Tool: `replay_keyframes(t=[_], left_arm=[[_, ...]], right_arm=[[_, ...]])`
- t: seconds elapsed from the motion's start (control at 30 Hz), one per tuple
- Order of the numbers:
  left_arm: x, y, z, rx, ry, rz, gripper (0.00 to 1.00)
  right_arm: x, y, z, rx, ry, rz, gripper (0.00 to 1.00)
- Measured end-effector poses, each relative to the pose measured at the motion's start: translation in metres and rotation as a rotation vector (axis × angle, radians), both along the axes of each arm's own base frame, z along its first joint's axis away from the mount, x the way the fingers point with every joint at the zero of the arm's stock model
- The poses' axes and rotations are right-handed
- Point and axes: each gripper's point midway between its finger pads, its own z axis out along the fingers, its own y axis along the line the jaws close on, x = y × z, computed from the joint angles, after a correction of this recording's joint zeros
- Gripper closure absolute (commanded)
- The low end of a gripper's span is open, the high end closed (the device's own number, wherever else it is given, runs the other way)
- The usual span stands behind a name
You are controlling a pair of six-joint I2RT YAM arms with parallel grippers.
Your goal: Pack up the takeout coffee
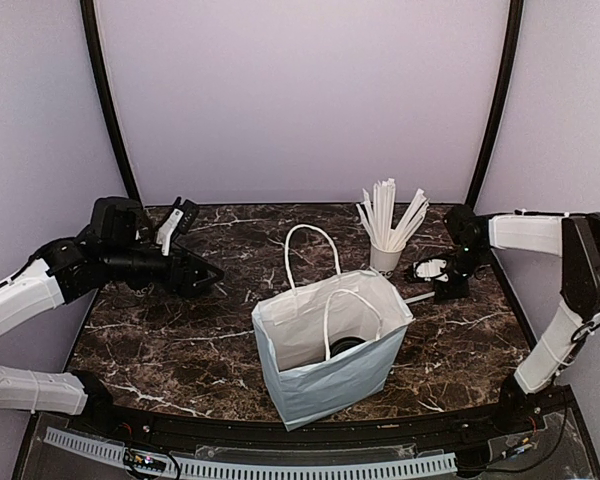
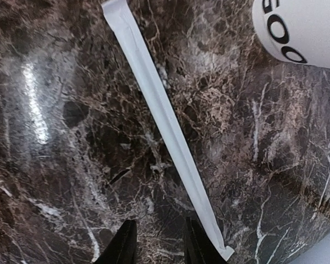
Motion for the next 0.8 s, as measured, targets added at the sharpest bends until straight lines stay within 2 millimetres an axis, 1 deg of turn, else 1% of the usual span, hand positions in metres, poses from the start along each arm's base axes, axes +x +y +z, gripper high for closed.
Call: replay_keyframes(t=[0.07,0.2,0.3,0.37,0.43,0.47,0.6,0.63,0.7,0.77,0.8], left_arm=[[-0.002,0.003,-0.001,-0.002,0.0,0.012,0.29],[-0.003,0.005,-0.001,-0.005,0.003,0.025,0.29],[-0.002,0.006,-0.002,-0.003,0.002,0.03,0.29],[-0.001,0.006,-0.002,-0.001,0.0,0.034,0.29],[-0.001,0.007,-0.002,0.001,-0.001,0.037,0.29],[-0.001,0.007,-0.002,0.001,-0.001,0.037,0.29],[-0.001,0.007,-0.002,0.0,0.0,0.04,0.29],[-0.001,0.007,-0.002,0.0,0.001,0.04,0.29],[-0.001,0.007,-0.002,0.0,0.001,0.041,0.29],[-0.001,0.007,-0.002,0.0,0.001,0.041,0.29],[0.0,0.007,-0.002,0.0,0.001,0.042,0.29]], right_arm=[[0.006,-0.003,-0.01,-0.034,0.011,0.014,0.69],[0.02,-0.005,-0.02,-0.074,0.003,0.04,0.7],[0.026,-0.005,-0.03,-0.1,0.009,0.061,0.78],[0.025,-0.004,-0.038,-0.116,0.025,0.077,0.85],[0.03,-0.003,-0.038,-0.136,0.013,0.089,0.97],[0.03,-0.003,-0.039,-0.143,0.011,0.101,1.0],[0.029,-0.005,-0.038,-0.17,0.002,0.109,1.0],[0.027,-0.006,-0.037,-0.175,0.002,0.109,1.0],[0.012,-0.012,-0.034,-0.185,0.002,0.111,1.0],[-0.014,-0.018,-0.024,-0.188,0.011,0.119,1.0],[-0.025,-0.02,-0.014,-0.181,0.005,0.123,1.0]])
